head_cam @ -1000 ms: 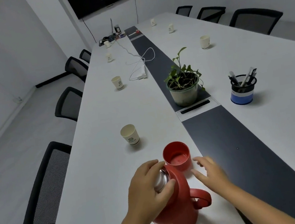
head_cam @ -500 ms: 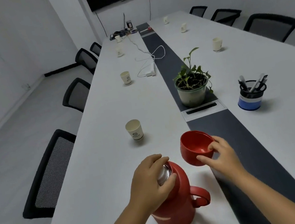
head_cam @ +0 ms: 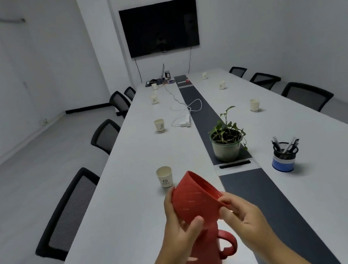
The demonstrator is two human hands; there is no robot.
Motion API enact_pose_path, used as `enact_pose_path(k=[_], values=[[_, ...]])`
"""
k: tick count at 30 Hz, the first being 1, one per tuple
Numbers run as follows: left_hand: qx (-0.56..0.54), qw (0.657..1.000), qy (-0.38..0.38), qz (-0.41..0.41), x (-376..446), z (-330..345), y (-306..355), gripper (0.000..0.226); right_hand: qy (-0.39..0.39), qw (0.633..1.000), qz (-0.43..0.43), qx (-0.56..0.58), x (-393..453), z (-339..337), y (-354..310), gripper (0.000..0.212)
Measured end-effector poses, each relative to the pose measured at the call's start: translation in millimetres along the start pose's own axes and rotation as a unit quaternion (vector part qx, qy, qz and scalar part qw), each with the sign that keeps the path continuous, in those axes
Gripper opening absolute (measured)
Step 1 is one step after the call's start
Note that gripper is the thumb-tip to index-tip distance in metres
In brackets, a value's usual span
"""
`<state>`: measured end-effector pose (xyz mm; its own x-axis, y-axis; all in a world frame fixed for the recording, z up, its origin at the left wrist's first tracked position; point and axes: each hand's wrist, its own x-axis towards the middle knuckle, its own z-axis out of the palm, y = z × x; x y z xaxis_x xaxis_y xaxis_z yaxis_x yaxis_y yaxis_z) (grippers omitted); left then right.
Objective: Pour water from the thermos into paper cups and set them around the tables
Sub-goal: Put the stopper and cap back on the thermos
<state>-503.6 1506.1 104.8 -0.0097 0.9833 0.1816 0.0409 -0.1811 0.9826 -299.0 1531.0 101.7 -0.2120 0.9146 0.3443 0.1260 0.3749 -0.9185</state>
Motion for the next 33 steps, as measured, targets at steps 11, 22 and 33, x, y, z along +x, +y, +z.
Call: enact_pose_path(k=[11, 22, 33], values=[[0.110, 0.981, 0.160, -0.017, 11.7, -95.1, 8.6, 0.098, 0.019, 0.962, 0.153, -0.227, -9.7, 17.4, 119.6, 0.044], [0.462, 0.880, -0.103, -0.028, 76.0, -44.4, 13.5, 0.118, -0.044, 0.957, 0.162, -0.236, -22.7, 27.9, 192.7, 0.021], [0.491, 0.821, -0.289, -0.023, 88.9, -51.9, -20.8, 0.116, -0.055, 0.965, 0.155, -0.204, -32.9, 28.9, 190.9, 0.024]])
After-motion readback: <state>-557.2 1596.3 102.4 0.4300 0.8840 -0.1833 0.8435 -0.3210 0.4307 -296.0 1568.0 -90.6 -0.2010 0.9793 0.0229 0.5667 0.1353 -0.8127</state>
